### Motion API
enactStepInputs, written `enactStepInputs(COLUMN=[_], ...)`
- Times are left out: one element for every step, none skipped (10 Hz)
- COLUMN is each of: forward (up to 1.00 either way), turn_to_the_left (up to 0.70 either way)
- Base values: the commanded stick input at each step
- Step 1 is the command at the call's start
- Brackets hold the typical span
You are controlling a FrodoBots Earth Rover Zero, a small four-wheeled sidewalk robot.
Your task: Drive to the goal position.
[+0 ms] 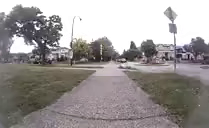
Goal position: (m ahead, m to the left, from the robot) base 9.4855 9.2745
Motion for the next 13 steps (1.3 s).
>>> enactStepInputs(forward=[0.70,0.70,0.70,0.70,0.70,0.70,0.70,0.70,0.70,0.70,0.70,0.70,0.70], turn_to_the_left=[0.35,0.03,0.00,0.00,0.00,0.00,0.00,0.00,0.00,0.00,0.00,0.00,0.00])
